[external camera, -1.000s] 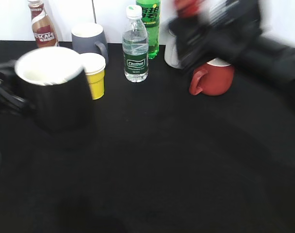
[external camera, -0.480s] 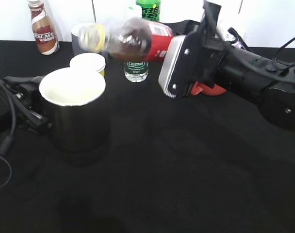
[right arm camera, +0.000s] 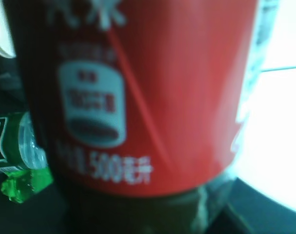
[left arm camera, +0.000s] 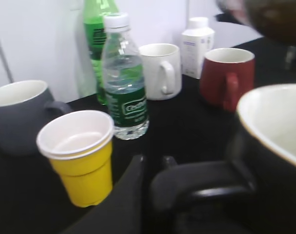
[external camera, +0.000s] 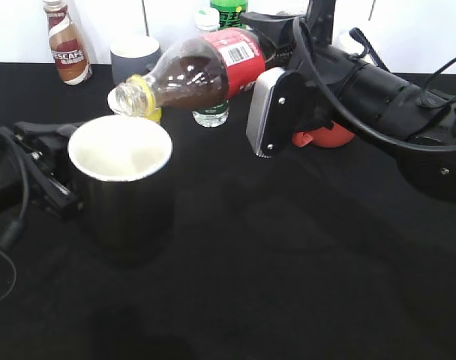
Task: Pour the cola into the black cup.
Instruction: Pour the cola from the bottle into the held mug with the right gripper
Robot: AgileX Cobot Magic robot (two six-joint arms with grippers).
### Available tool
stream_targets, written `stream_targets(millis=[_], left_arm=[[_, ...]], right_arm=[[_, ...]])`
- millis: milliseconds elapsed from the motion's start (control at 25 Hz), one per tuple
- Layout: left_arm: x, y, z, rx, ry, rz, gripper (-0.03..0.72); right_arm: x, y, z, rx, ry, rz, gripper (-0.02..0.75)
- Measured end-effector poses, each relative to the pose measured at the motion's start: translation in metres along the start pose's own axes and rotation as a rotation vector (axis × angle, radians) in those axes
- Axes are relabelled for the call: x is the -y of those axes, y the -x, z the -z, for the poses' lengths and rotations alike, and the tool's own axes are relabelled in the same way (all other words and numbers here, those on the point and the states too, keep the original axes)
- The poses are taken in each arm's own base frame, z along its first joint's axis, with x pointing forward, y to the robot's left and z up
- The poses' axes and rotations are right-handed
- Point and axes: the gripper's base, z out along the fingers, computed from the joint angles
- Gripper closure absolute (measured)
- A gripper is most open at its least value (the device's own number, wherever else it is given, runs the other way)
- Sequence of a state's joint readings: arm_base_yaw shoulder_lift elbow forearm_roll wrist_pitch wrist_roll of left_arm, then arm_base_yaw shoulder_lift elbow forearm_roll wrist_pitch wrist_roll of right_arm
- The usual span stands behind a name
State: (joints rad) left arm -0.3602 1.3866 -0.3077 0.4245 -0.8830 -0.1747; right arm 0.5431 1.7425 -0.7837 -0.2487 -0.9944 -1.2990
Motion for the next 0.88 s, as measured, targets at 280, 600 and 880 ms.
stream_targets(millis=[280,600,880], left_arm=[[0.0011,0.002,0.0,0.022,-0.012,-0.008,0.633],[0.0012,0.0019,0.0,0.021,-0.013,-0.009,0.633],[0.0012,0.0017,0.0,0.019,-0.013,-0.015,0.633]], right_arm=[[0.0003,0.0,-0.0001,0.0,-0.002,0.084,0.372],[0.0009,-0.001,-0.0001,-0.011,-0.008,0.111,0.372],[0.002,-0.003,-0.0001,-0.034,-0.019,0.106,0.372]])
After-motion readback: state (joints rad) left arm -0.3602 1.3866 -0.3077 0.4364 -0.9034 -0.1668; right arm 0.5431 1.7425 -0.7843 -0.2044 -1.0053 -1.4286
